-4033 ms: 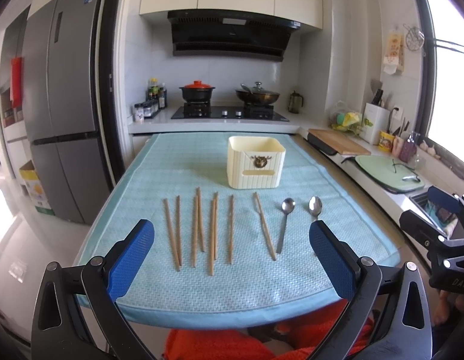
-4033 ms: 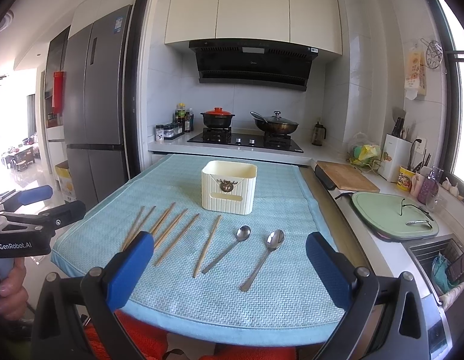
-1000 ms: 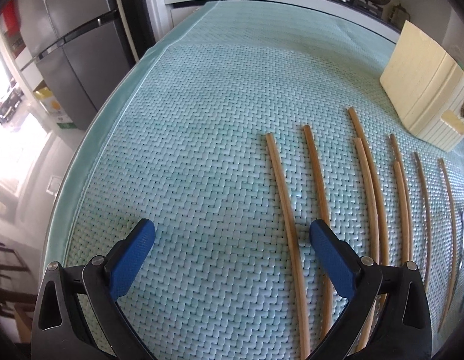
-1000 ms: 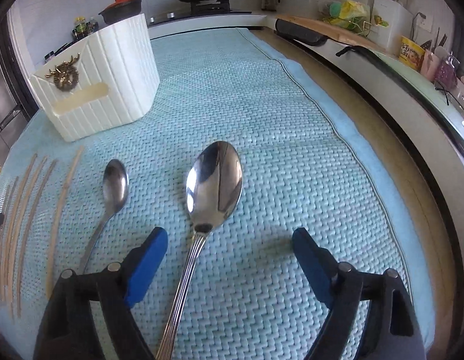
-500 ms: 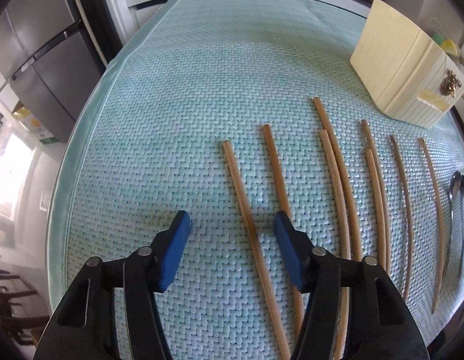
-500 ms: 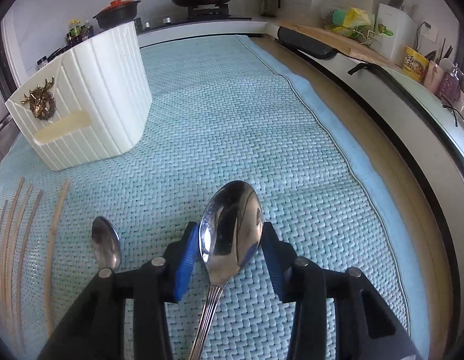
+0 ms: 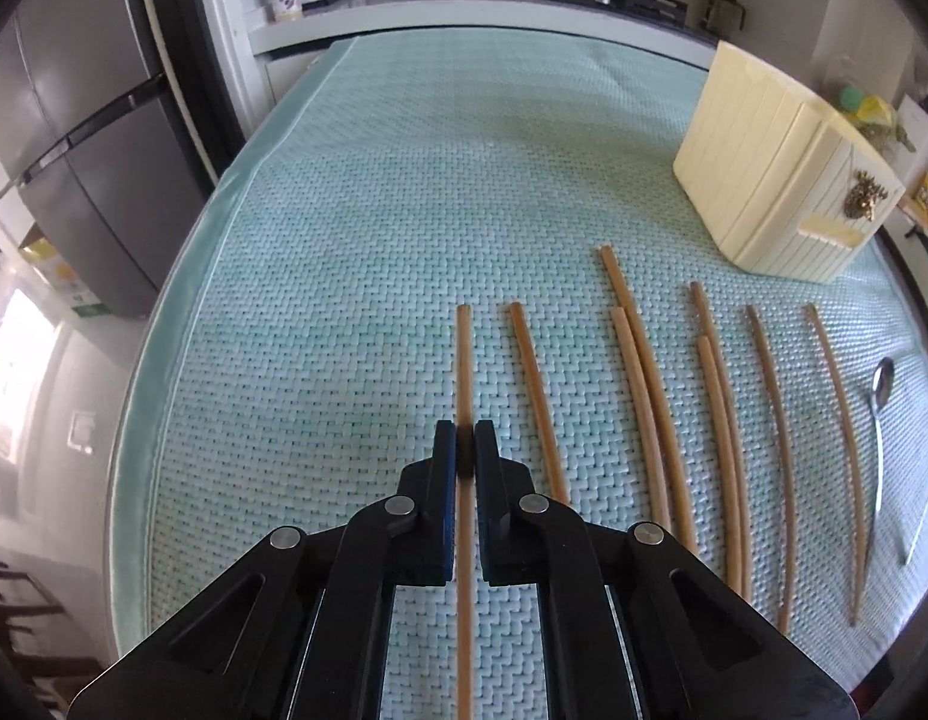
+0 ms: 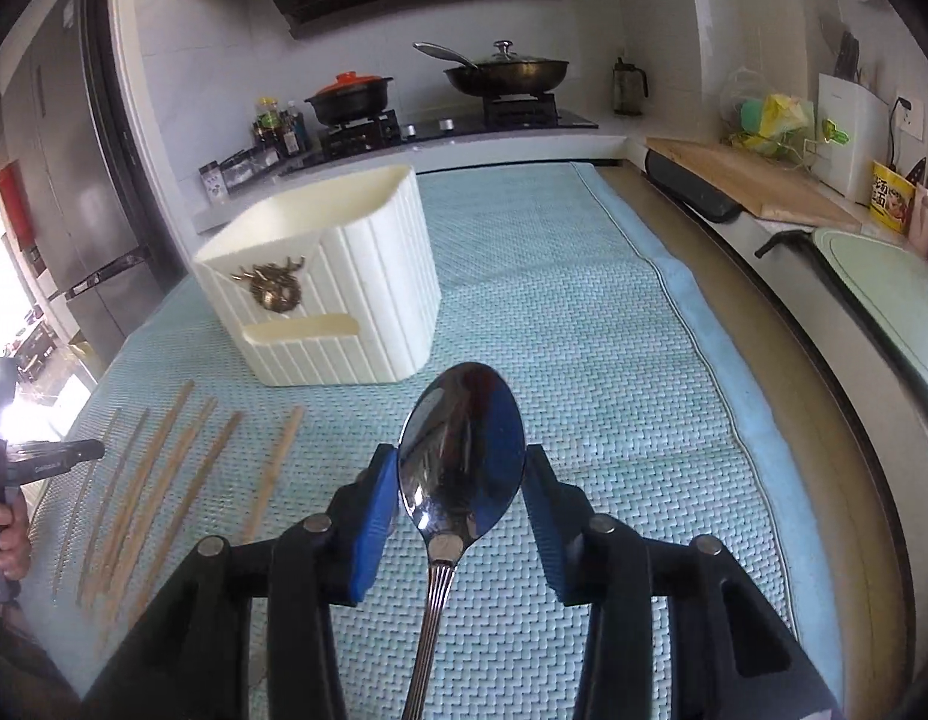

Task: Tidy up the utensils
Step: 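Close the left gripper on one chopstick while the right gripper closes on the large spoon, then lift the chopstick with the left gripper while the right gripper carries the spoon over the holder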

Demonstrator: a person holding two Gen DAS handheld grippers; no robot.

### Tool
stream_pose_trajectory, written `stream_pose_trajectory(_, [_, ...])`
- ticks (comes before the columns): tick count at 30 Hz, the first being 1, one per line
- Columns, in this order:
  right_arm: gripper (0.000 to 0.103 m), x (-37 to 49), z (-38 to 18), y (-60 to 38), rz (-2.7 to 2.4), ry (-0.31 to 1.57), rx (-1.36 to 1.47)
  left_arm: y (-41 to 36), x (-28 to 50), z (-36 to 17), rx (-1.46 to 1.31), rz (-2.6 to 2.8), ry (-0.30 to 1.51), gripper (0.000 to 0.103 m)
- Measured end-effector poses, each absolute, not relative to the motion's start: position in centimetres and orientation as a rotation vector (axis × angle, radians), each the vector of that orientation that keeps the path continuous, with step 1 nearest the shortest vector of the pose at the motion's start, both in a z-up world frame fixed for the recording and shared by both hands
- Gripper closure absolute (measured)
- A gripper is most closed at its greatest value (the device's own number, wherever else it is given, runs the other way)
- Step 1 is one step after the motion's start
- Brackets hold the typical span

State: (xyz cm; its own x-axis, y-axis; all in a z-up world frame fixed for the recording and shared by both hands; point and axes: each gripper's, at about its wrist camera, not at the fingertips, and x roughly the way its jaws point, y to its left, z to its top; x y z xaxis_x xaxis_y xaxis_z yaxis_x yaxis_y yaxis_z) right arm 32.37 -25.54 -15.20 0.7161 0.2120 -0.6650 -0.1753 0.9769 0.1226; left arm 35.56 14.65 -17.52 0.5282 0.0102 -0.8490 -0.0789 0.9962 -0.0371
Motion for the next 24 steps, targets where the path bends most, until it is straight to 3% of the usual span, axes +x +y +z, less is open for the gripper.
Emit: stream_pose_trajectory(24, [0.061, 26.0, -7.2, -24.6, 0.311, 0.562, 0.025, 12.8, 27.9, -4.9, -0.149, -0.111, 0.733, 0.099])
